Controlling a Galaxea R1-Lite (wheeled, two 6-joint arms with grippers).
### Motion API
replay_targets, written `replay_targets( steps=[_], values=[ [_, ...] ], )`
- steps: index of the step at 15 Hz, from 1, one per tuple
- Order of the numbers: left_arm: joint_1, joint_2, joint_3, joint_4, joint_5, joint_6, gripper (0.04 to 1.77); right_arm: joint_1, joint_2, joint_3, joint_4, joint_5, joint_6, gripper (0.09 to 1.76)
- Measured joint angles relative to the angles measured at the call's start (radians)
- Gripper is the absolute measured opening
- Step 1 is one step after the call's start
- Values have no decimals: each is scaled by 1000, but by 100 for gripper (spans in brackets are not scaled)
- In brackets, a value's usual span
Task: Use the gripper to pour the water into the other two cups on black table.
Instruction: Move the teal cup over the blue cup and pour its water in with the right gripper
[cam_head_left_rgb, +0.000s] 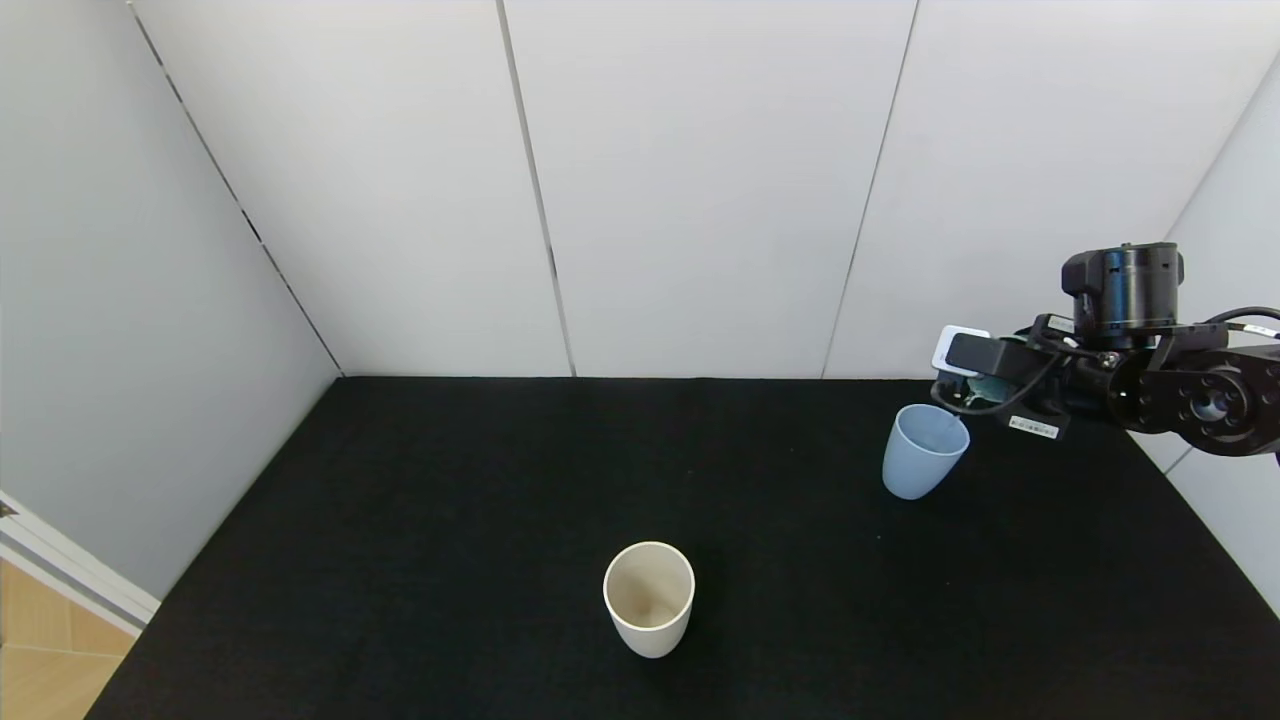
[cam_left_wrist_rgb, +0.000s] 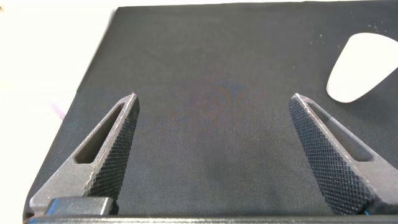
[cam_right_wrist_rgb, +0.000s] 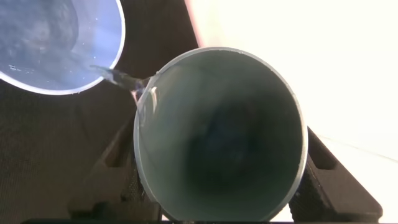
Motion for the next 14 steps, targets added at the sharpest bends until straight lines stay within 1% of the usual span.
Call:
replay_targets(
  steps=[2,4,6,8,11,13,14],
  values=[
    [0,0,0,0,0,0,172,-3,0,8,2,3,18,123],
    [0,0,0,0,0,0,172,-6,-1,11,19,6,68,123],
    [0,0,0,-1,0,0,172,-6,-6,6,82,17,153,123],
    [0,0,0,-2,0,0,172,-5,-15,-17,141,59,257,123],
    [0,0,0,-2,0,0,172,-3,-23,-41,156,108,395,123],
    [0,0,0,-2,0,0,172,1,-30,-70,173,130,446,123],
    [0,0,0,-2,0,0,172,3,-36,-88,212,142,461,123]
  ],
)
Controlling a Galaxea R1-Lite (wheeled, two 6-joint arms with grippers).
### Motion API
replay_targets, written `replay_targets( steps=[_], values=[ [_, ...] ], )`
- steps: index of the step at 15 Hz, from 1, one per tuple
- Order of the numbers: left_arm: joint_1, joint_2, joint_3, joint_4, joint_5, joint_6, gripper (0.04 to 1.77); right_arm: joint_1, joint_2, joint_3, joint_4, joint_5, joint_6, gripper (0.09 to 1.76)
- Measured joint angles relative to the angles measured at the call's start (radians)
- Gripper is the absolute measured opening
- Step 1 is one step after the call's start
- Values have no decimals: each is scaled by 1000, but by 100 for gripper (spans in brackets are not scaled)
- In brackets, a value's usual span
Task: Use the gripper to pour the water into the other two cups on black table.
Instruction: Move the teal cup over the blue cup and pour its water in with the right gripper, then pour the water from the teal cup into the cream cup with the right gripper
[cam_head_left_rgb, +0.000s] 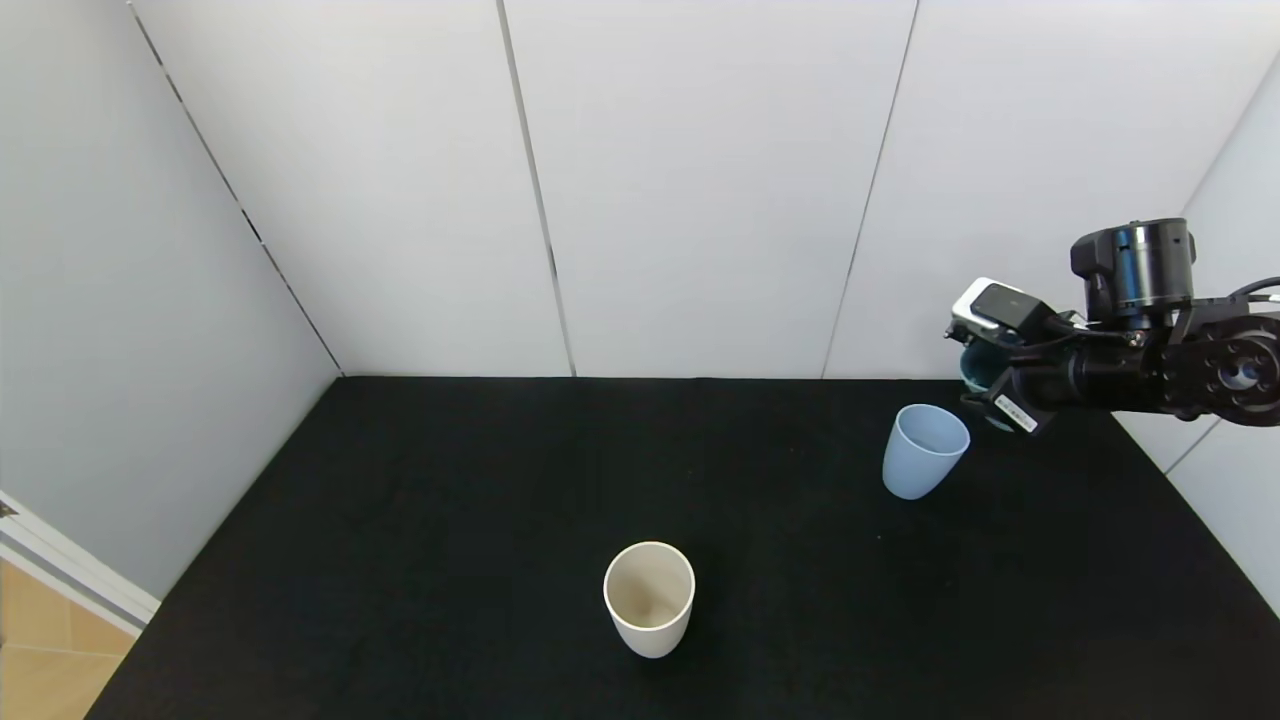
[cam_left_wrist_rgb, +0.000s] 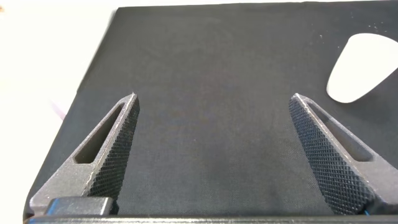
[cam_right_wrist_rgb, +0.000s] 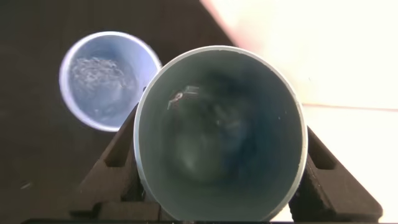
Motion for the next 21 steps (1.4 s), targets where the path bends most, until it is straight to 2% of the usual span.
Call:
replay_targets(
  steps=[2,4,10,15,21],
  values=[
    [0,0,0,0,0,0,172,22,-17,-55,92,30,65,123],
    [0,0,0,0,0,0,172,82,-36,-119,164,39,145,123],
    [0,0,0,1,0,0,172,339,-72,-253,303,39,347,123],
    [2,0,0,2,0,0,172,541,-72,-291,320,26,399,123],
    [1,0,0,2,0,0,172,668,-50,-277,331,-99,396,123]
  ],
)
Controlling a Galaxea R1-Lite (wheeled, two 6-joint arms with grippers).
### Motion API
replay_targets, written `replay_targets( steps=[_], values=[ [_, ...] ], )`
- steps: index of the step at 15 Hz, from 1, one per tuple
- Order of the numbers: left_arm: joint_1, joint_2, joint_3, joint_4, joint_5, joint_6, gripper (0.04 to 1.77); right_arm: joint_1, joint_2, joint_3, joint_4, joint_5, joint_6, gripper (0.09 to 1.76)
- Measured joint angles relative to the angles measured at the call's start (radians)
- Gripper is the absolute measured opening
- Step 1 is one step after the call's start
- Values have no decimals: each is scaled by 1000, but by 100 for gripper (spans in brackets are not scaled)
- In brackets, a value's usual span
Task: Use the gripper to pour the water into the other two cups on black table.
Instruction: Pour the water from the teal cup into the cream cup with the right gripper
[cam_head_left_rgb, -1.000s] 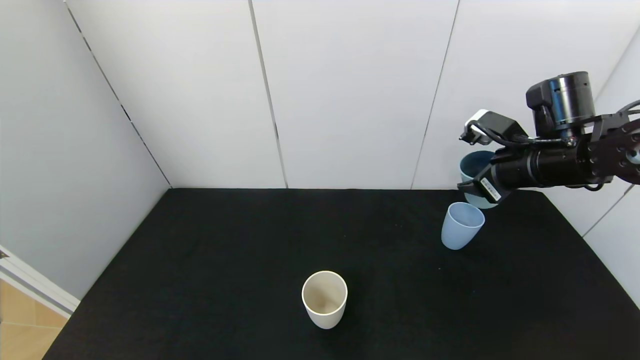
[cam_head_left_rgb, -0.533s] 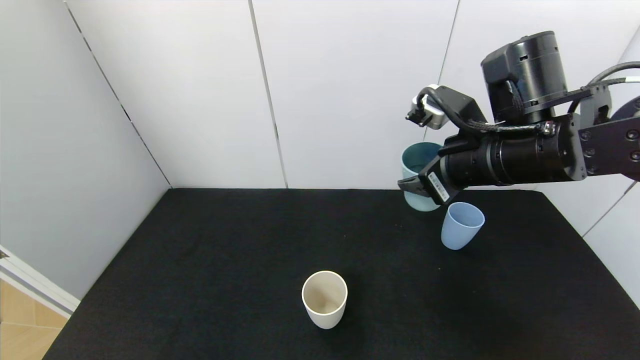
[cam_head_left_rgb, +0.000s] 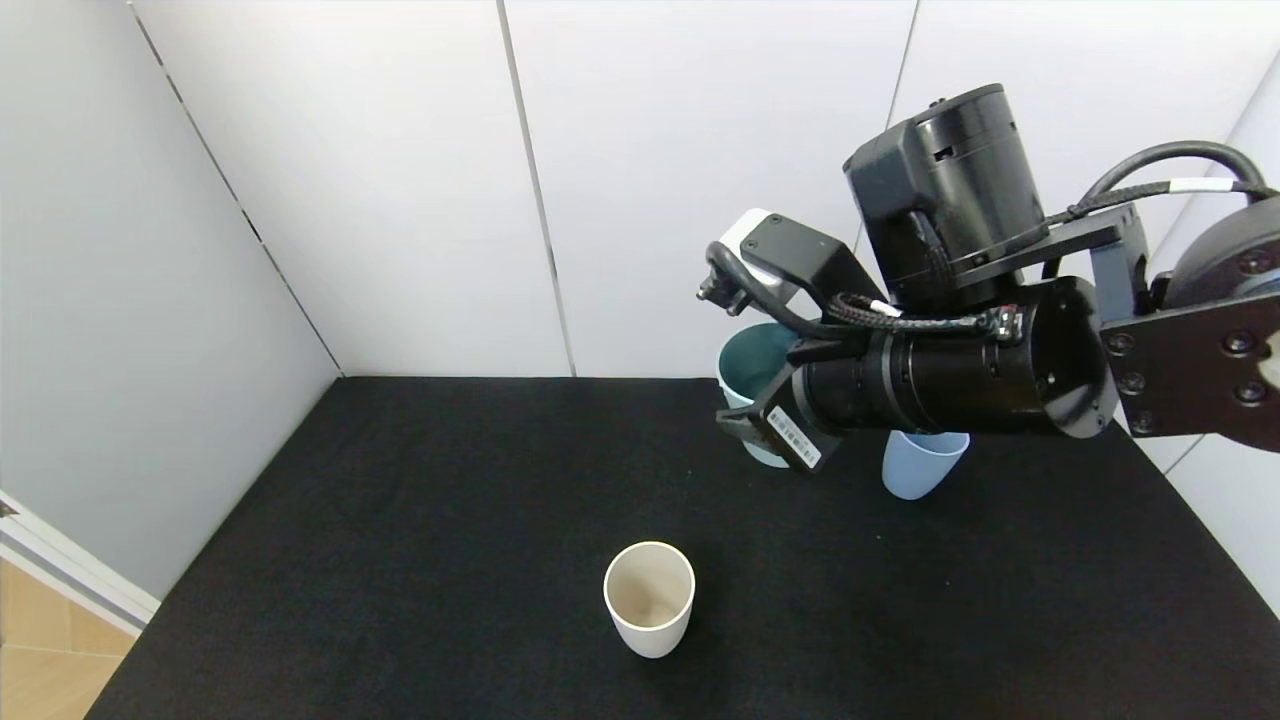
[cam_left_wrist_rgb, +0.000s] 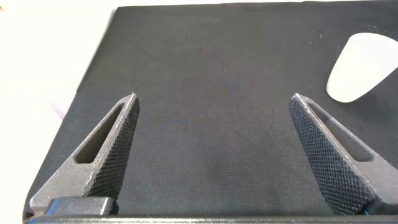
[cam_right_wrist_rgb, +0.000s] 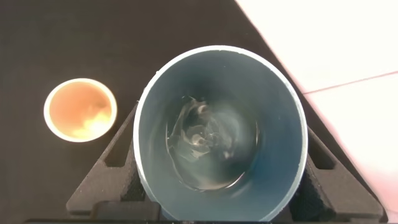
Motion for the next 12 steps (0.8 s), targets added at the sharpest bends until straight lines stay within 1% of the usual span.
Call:
replay_targets(
  steps=[2,5,8,12],
  values=[
    [0,0,0,0,0,0,172,36,5,29,-5,-28,2,123],
    [0,0,0,0,0,0,172,83,19,86,-11,-96,0,123],
    [-1,0,0,0,0,0,172,96,46,107,-11,-162,-12,123],
    [-1,0,0,0,0,0,172,100,76,102,-9,-235,-87,123]
  ],
)
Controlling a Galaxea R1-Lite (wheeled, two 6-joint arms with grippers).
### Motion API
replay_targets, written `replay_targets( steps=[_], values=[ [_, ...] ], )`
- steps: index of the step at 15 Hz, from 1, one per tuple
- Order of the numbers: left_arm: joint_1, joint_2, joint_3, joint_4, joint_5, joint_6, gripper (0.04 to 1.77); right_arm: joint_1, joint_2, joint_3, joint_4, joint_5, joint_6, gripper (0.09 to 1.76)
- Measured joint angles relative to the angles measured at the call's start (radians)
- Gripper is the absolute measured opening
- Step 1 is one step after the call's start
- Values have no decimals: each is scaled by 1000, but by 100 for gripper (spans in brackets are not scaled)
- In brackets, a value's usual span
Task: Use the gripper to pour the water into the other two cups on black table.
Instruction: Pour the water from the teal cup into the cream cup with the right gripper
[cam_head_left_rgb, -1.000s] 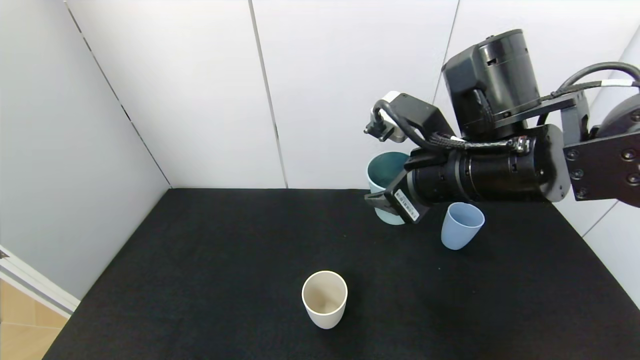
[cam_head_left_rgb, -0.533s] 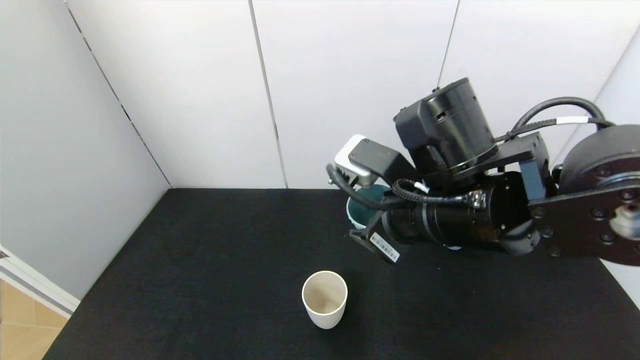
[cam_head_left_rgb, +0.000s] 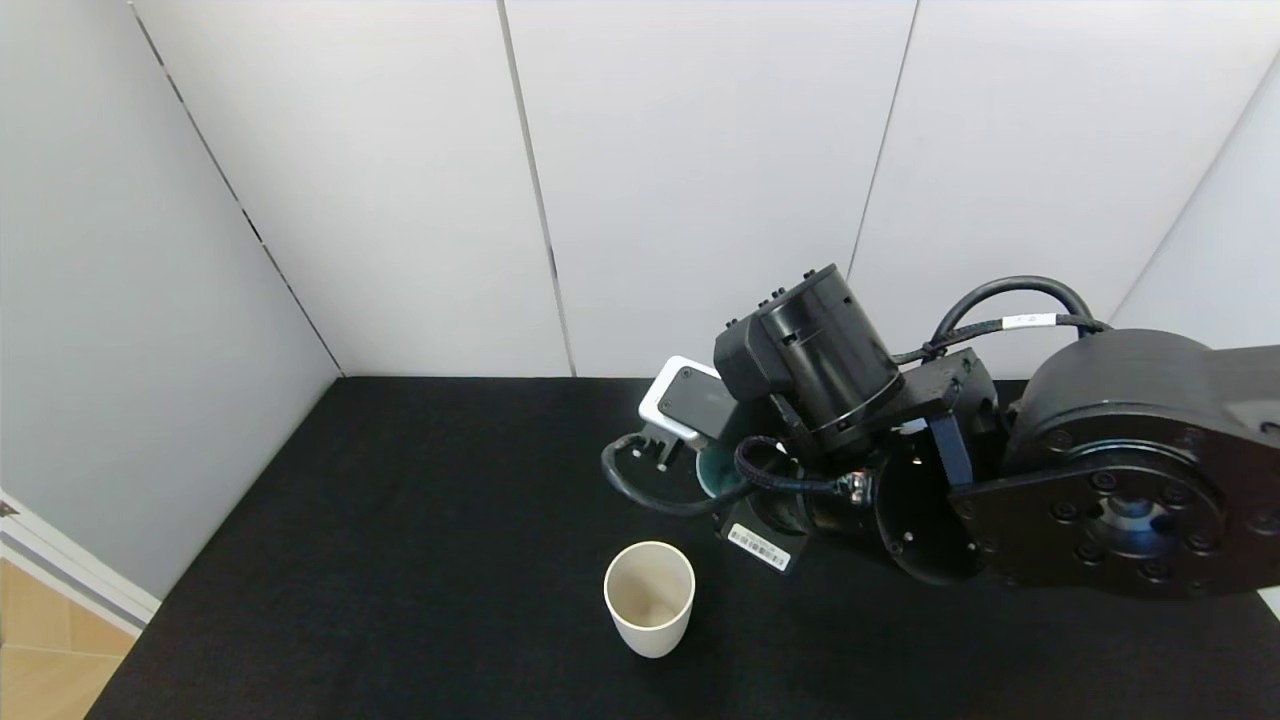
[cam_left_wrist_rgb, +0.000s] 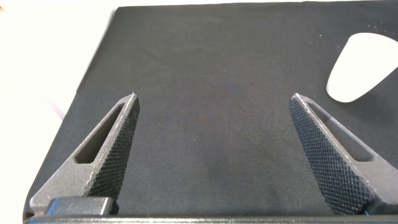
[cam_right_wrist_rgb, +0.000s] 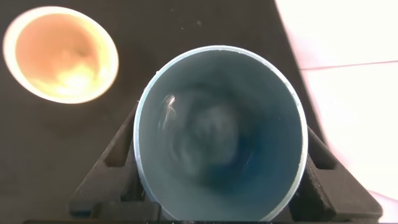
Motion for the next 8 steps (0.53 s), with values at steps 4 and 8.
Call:
replay_targets(
  steps=[4,8],
  values=[
    [0,0,0,0,0,0,172,7,17,-6,7,-53,-58,123],
    [0,0,0,0,0,0,172,32,39,-8,10,-94,-94,123]
  ],
)
